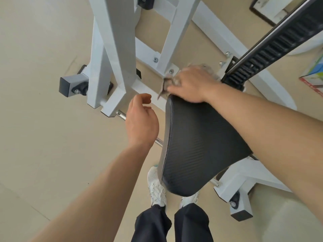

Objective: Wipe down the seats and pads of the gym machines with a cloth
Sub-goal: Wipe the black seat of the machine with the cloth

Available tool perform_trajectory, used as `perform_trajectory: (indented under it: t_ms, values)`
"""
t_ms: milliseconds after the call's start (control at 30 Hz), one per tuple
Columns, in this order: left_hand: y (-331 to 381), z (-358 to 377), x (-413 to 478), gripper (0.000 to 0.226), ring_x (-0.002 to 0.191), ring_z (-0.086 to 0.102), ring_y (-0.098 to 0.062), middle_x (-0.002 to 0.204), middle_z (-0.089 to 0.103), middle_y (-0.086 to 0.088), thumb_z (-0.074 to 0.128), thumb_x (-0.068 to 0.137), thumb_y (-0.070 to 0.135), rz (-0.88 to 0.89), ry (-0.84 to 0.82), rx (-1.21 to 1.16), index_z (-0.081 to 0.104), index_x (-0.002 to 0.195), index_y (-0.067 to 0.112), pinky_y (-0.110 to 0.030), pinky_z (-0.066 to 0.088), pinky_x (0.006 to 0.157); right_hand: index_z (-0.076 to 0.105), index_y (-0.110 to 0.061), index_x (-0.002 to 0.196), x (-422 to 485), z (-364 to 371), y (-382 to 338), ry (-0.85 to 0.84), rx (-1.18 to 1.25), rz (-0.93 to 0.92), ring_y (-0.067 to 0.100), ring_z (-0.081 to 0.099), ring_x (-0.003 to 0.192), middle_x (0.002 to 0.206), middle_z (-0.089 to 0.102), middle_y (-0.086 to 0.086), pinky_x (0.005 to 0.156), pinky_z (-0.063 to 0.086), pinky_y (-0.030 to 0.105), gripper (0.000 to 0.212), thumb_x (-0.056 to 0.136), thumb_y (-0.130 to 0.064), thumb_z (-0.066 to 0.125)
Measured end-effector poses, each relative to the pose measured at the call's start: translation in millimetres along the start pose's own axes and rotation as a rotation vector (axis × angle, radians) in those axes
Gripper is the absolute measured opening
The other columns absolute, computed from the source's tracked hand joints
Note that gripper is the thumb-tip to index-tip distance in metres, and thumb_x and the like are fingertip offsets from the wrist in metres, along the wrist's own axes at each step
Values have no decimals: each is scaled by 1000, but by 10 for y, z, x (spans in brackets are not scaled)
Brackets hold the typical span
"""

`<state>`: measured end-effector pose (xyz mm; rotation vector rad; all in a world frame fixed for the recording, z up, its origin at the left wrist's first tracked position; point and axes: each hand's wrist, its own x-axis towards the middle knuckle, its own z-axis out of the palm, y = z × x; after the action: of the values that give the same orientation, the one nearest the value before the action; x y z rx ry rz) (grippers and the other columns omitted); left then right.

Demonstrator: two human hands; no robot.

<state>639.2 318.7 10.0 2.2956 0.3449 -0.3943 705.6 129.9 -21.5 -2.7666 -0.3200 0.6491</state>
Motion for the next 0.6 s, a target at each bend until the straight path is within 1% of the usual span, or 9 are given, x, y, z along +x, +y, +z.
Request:
perform_trajectory:
  t_ms: [67, 100, 167, 233, 300, 333, 400, 500, 600]
  values:
    - [7, -43, -17, 43, 94, 61, -8, 117, 60, 11, 38, 87, 0, -14, -10, 7, 57, 119, 23, -23, 40, 83, 66, -16, 92, 112, -46, 110, -14, 51, 223, 30, 53, 87, 97, 63, 14, 75, 40, 39, 57, 92, -65, 37]
    - [4, -66, -13, 44, 94, 61, -8, 117, 60, 11, 38, 87, 0, -15, -12, 4, 57, 119, 23, -24, 41, 84, 66, -16, 92, 121, -39, 90, 0, 25, 232, 32, 54, 88, 97, 63, 15, 75, 40, 39, 55, 93, -63, 38]
    - [-12, -115, 2, 44, 95, 62, -8, 117, 60, 11, 38, 86, 0, -38, -3, -9, 57, 118, 23, -26, 44, 87, 66, -16, 87, 4, 33, -107, 44, -57, 82, 34, 56, 97, 98, 64, 17, 86, 41, 41, 53, 92, -60, 38]
    - [-29, -162, 0, 43, 94, 61, -8, 116, 61, 10, 38, 86, -1, -83, 14, -23, 58, 117, 22, -28, 46, 89, 65, -20, 80, -290, 111, -478, 27, -86, -184, 31, 55, 101, 97, 66, 13, 97, 41, 42, 53, 87, -61, 32]
    - [-43, -196, -31, 42, 92, 59, -7, 115, 62, 9, 39, 85, -1, -100, 24, -19, 59, 115, 22, -28, 46, 89, 64, -22, 72, -528, 164, -739, -129, -211, -419, 25, 54, 93, 83, 65, 4, 96, 38, 39, 53, 87, -60, 29]
    - [-50, -213, -61, 42, 91, 59, -6, 115, 62, 10, 40, 86, -1, -104, 22, -20, 59, 115, 22, -27, 45, 88, 58, -23, 66, -537, 108, -736, -204, -239, -439, 24, 54, 89, 77, 61, 2, 92, 38, 36, 51, 88, -59, 31]
    - [-68, -247, -119, 42, 91, 58, -4, 116, 62, 11, 40, 87, 0, -106, 4, -21, 60, 116, 22, -24, 43, 86, 52, -22, 62, -367, -4, -620, -225, -229, -363, 29, 55, 90, 78, 55, 6, 88, 41, 37, 51, 90, -61, 34]
    - [-132, -271, -174, 42, 95, 60, -5, 116, 62, 13, 40, 88, 2, -111, -19, -27, 60, 117, 24, -28, 47, 90, 57, -17, 70, -77, -81, -454, -151, -180, -90, 34, 58, 97, 94, 63, 18, 87, 42, 42, 55, 94, -61, 35]
    - [-178, -292, -220, 43, 98, 61, -7, 116, 64, 12, 40, 86, 1, -130, -38, -38, 61, 115, 25, -27, 46, 89, 71, -8, 78, -368, 115, -700, -69, -206, -114, 34, 57, 93, 90, 66, 19, 86, 46, 43, 71, 89, -62, 27]
